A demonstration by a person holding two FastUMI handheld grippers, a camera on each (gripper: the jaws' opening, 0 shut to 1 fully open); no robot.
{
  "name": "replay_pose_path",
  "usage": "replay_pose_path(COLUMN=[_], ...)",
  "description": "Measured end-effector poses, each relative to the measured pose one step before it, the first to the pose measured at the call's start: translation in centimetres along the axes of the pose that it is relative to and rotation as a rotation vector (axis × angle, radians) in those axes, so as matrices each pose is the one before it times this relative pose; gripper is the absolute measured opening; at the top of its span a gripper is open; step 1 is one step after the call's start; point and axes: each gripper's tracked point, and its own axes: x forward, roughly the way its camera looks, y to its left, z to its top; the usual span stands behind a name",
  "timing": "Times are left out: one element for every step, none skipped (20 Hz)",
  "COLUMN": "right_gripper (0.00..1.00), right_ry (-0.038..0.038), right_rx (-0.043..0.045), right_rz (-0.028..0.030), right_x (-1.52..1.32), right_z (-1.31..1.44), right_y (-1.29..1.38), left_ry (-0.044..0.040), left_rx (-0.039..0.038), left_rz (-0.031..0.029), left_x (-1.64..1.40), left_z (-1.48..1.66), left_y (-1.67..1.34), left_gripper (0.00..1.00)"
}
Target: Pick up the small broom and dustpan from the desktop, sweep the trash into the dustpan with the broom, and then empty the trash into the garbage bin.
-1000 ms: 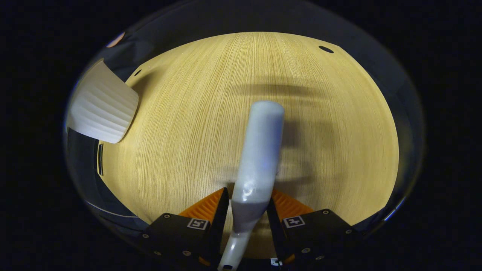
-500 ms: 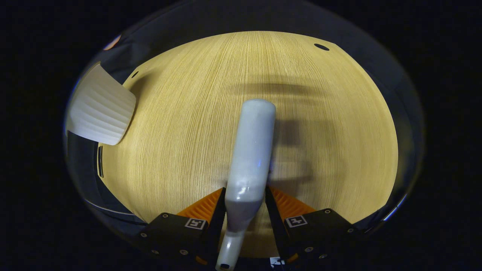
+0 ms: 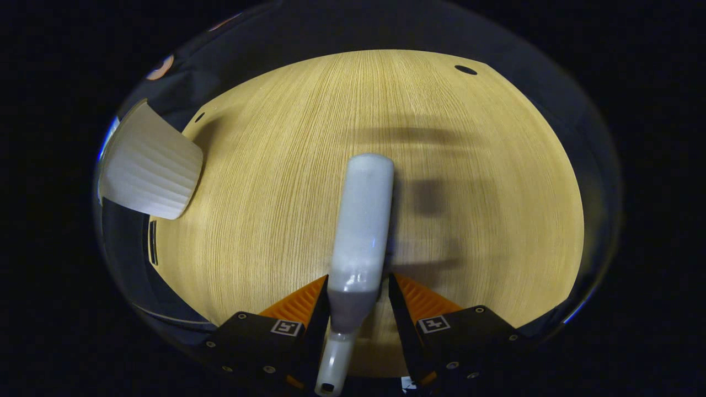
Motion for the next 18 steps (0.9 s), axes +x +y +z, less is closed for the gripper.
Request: replay_pose_path(right_gripper=[0.62,0.62,0.62,0.62,0.62,0.62,0.62,0.62,0.62,0.62,0.62,0.62,0.62,0.62,0.62,0.62,0.62,0.62], right_ry=[-0.00491,-0.00168,0.00065,0.00242,0.00341,0.00135,0.00231,-0.00225,0.00209,0.00063,0.00147,-0.00018,-0.00069,-0.00193,0.00002,0.00212,0.00225,-0.00053], right_rx=[0.00029,-0.00338,-0.00387,-0.00571,-0.00833,-0.01251,-0.00921,-0.00483,0.00091,0.00062,-0.00027,0.0039,0.0051,0.00367,0.00065,-0.0038,-0.01125,-0.01428], right_rz=[0.00343,0.00714,-0.00172,-0.00148,-0.00368,0.00265,-0.00291,0.00249,-0.00166,0.00822,0.00151,0.00589,-0.0016,0.00269,-0.00079,0.00083,-0.00092,0.00545], right_x=[-0.071,-0.065,-0.075,0.029,0.054,0.01,0.095,-0.023,0.123,0.086,0.226,0.089,0.075,0.075,0.101,0.056,0.103,0.152], right_z=[0.08,0.1,-0.109,0.078,-0.082,-0.046,-0.052,0.08,0.059,-0.033,0.042,0.108,0.147,0.123,-0.011,-0.029,-0.071,-0.056], right_y=[-0.031,0.102,0.068,-0.025,0.042,0.088,0.014,0.131,0.038,0.154,0.046,0.047,-0.051,-0.078,-0.068,0.002,-0.001,0.234], left_ry=[-0.0575,-0.06677,-0.0517,-0.03847,-0.01505,0.00206,0.00153,0.02147,0.01501,0.0389,0.05114,0.04819,0.05027,0.03199,0.037,0.03324,0.04083,0.03109], left_rx=[-0.06635,-0.06511,-0.05351,-0.04841,-0.03933,-0.01944,-0.02288,-0.02357,-0.03206,-0.03728,-0.0547,-0.05076,-0.0441,-0.02974,-0.02297,-0.02386,-0.01869,-0.02898], left_rz=[-0.06299,-0.07661,-0.08147,-0.08204,-0.07983,-0.07191,-0.0497,-0.03267,-0.02162,-0.02497,-0.02425,-0.02477,-0.00998,0.00929,0.01576,0.02076,0.01011,-0.00155], left_x=[-0.315,-0.029,0.096,0.709,0.47,1.268,1.854,1.718,0.58,1.495,1.302,2.444,2.13,2.067,1.895,1.822,1.509,1.314], left_z=[0.769,1.819,1.107,0.894,1.171,0.355,-0.285,-0.793,-1.343,-0.96,-1.409,-2.104,-1.785,-1.566,-1.554,-1.428,-1.399,-1.019], left_y=[-1.852,-2.512,-2.914,-3.126,-3.389,-2.414,-1.835,-2.408,-1.521,-1.27,-0.496,-1.266,-0.381,0.111,0.391,0.631,0.605,0.416], left_gripper=[0.3,0.3,0.3,0.3,0.3,0.3,0.3,0.3,0.3,0.3,0.3,0.3,0.31,0.3,0.31,0.3,0.3,0.3])
